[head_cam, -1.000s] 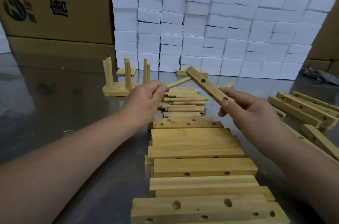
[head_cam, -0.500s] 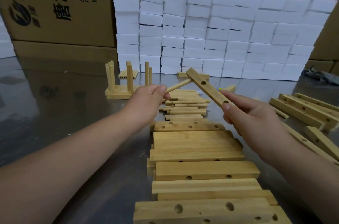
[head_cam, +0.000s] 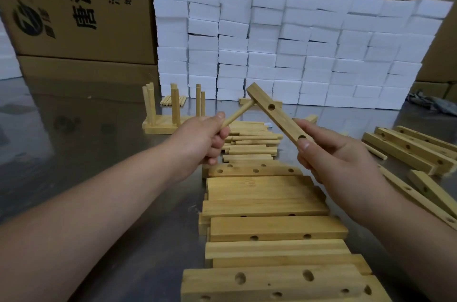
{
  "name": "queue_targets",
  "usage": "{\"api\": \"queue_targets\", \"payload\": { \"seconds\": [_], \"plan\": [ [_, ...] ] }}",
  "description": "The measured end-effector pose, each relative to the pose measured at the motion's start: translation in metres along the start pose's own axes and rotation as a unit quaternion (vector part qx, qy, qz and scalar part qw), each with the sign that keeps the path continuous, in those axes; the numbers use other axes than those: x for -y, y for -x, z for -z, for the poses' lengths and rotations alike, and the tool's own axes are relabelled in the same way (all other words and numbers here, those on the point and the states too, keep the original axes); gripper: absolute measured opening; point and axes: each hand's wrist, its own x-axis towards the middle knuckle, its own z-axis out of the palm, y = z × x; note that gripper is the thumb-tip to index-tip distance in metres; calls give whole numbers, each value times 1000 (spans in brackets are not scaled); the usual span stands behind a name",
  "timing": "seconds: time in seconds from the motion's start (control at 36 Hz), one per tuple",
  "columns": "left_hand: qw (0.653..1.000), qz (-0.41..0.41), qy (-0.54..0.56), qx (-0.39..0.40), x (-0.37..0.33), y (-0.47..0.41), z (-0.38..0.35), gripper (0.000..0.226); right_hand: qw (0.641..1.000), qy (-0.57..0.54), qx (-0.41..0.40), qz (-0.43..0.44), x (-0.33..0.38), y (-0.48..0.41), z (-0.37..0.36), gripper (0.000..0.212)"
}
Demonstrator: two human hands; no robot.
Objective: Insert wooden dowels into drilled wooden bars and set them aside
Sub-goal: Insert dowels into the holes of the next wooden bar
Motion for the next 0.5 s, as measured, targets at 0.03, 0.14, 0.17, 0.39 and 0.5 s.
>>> {"api": "queue_targets", "payload": {
  "seconds": [0.03,0.14,0.17,0.39,0.5],
  "plan": [
    [1000,-13,0,-8,-1,0,-1,40,1000,1,0,-1,0,1,-1,28],
    [991,-104,-62,-57,-3,0,-3,37,999,2,-40,10,-2,-1,-5,33],
    [987,-119,-80,-66,-4,1,-2,33,999,7,-42,15,-3,-1,-6,36],
    [964,-177,-160,-121,0,3,1,27,1000,-1,-9,14,-6,-1,-5,32],
    [966,-178,-139,-127,1,1,2,29,1000,-7,2,1,-7,-1,-5,32]
  ]
}}
